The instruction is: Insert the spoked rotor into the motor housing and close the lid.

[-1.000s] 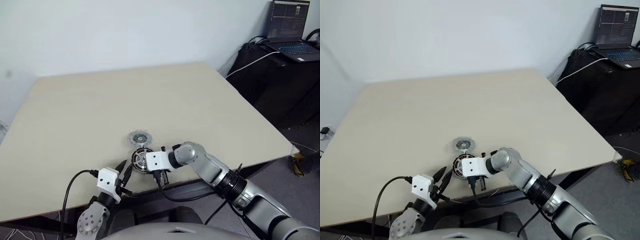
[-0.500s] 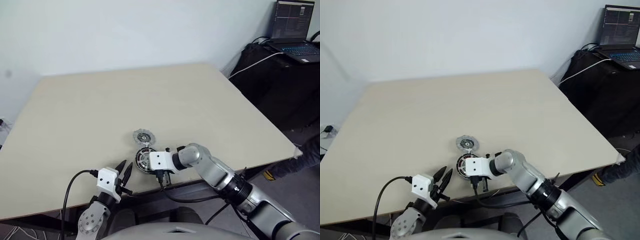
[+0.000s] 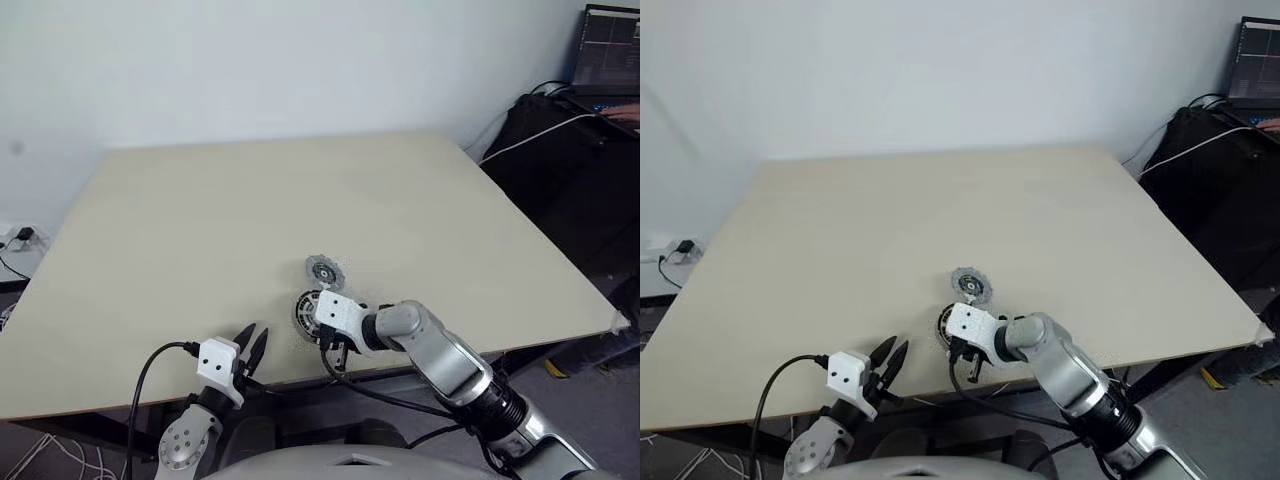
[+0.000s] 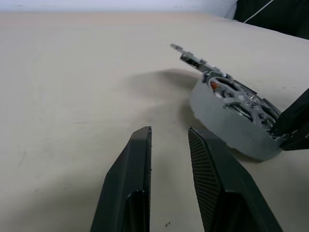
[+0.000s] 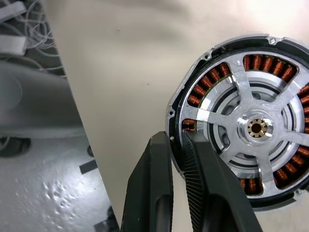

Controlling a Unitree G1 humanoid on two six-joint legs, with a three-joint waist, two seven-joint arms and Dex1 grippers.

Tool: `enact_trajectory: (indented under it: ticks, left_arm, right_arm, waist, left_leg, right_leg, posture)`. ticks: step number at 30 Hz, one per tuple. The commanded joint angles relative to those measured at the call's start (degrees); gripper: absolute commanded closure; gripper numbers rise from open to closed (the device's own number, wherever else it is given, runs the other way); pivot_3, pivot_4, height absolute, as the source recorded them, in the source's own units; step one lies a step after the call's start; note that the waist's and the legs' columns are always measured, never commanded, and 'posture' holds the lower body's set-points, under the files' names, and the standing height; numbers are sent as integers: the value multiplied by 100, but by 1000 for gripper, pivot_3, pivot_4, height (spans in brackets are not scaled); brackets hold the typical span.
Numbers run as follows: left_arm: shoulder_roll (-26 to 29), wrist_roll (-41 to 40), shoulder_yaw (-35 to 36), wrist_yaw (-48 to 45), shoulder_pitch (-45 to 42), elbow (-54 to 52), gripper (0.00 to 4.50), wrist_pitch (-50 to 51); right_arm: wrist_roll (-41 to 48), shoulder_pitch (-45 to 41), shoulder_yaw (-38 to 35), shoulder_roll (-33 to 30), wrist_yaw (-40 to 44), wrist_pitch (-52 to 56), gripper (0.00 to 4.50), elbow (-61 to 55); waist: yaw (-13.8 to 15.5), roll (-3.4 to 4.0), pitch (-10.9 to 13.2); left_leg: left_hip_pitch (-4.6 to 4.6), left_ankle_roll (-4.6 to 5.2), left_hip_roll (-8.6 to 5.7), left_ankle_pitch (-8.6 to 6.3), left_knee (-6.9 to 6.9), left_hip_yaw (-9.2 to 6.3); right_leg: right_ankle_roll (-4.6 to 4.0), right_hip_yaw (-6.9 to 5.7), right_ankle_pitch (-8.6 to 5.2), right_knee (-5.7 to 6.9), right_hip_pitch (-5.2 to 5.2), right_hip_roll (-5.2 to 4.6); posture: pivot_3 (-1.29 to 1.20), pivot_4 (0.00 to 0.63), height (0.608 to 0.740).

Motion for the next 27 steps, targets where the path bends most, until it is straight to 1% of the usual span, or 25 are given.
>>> enact_trajectory:
  ticks: [1,4,6,10,14,18,21,27]
  left_arm:
    - [-15,-46,-11,-61,-82,4,3272,-148]
    - [-8,-59,-10,-79,-78,13,3272,-150]
    - [-8,-67,-8,-93,-78,19,3272,-144]
    - [-16,-64,-10,-113,-102,47,3272,-132]
    - [-23,-62,-6,-142,-129,55,3272,-123]
    - [-19,-54,1,-145,-130,55,3272,-121]
    - [-19,-52,13,-135,-140,60,3272,-114]
    - [-39,-42,16,-97,-107,11,3272,-108]
  right_arm:
    - [70,175,-283,-275,-261,989,4433,-104]
    - [394,156,-543,-179,-375,1564,4433,-514]
    - [592,53,-851,104,-582,2081,4433,-662]
    - [810,-162,-1374,884,-1146,2939,4433,-673]
    - [860,-363,-1998,2015,-1831,3586,4433,-397]
    - [845,-561,-2497,2794,-2436,3786,4433,45]
    - [852,-738,-2931,3338,-2836,3696,4433,535]
    - [1046,-1050,-3425,3800,-3418,3298,4433,1391]
  waist:
    - [1,1,0]
    - [-1,0,1]
    - [-13,-2,2]
    - [-55,2,6]
    - [-119,10,12]
    - [-205,13,15]
    - [-251,16,16]
    - [-304,21,17]
  left_leg:
    - [-2,5,-3,-2,1,0]
    - [-7,29,-29,1,4,-2]
    - [-9,41,-38,2,4,-5]
    - [-16,39,-35,0,3,-15]
    - [-19,37,-31,0,2,-18]
    - [-21,37,-30,-1,2,-17]
    - [-21,37,-31,0,2,-17]
    - [-12,35,-32,1,3,-18]
  right_leg:
    - [3,-1,-1,0,0,-4]
    - [11,-1,-6,-3,0,-10]
    - [17,-2,-10,-4,-1,-14]
    - [17,-9,-12,-3,-8,-7]
    - [15,-12,-13,-1,-11,-1]
    - [15,-12,-13,0,-12,0]
    - [16,-11,-12,1,-11,0]
    - [19,-10,-7,5,-3,-4]
  posture:
    - [0,0,740]
    - [0,0,740]
    - [0,0,740]
    - [0,0,740]
    - [0,0,740]
    - [0,0,740]
    - [0,0,740]
    - [0,0,740]
